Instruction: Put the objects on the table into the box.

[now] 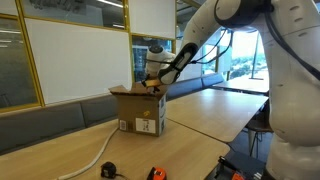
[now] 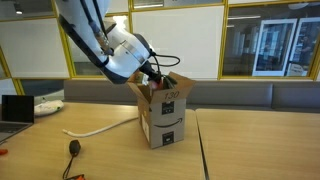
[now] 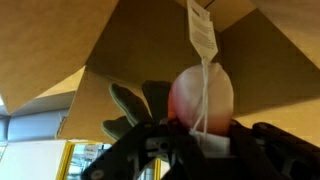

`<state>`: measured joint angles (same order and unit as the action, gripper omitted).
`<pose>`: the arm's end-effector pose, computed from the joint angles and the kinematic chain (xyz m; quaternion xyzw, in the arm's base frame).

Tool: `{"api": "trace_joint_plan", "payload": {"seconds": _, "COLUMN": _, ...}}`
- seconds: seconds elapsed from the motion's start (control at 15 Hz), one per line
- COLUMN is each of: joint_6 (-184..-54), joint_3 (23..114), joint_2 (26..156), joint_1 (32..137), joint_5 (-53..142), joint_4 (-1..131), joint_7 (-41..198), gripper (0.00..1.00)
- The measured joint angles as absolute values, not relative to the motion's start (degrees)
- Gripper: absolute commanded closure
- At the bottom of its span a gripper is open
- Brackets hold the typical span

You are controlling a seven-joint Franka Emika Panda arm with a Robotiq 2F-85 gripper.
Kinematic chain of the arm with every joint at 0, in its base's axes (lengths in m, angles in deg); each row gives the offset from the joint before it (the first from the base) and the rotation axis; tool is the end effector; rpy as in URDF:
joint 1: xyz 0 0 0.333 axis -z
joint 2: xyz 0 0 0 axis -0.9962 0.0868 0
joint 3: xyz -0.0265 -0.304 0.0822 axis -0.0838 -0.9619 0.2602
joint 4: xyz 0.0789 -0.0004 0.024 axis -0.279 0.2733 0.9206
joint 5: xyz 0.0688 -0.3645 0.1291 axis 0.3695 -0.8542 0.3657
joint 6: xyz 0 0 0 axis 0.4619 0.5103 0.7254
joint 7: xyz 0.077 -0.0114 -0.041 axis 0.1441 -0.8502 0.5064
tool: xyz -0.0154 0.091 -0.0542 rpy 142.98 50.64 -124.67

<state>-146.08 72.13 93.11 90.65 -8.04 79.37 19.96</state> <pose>0.6609 -0.0278 0.4017 0.9038 -0.1740 0.3747 0.1114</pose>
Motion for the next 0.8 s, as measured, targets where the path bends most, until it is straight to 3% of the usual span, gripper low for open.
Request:
{"api": "trace_joint_plan", "payload": {"seconds": 0.07, "joint_6": -146.01, "joint_3": 72.45, "joint_2": 94.36, "joint_1": 91.19, "joint_5": -5.65, "joint_4": 78.36, "joint_7": 21.72, "gripper": 0.53}}
{"api": "trace_joint_plan", "payload": {"seconds": 0.2, "joint_6": -145.52, "joint_3": 73.28, "joint_2": 96.22, "joint_1": 92.25, "joint_5": -1.22, "joint_4": 76.70, "joint_7": 24.90, "gripper": 0.46}}
{"api": "trace_joint_plan", "payload": {"seconds": 0.6, "joint_6": -140.89, "joint_3": 74.49, "joint_2": 98.30, "joint_1": 93.73, "joint_5": 8.87, "joint_4": 73.47, "joint_7": 31.99, "gripper": 0.02}}
{"api": "trace_joint_plan", "payload": {"seconds": 0.8, "joint_6": -138.97, "joint_3": 70.78, "joint_2": 98.15, "joint_1": 90.27, "joint_5": 14.96, "joint_4": 72.91, "joint_7": 36.50, "gripper": 0.00}}
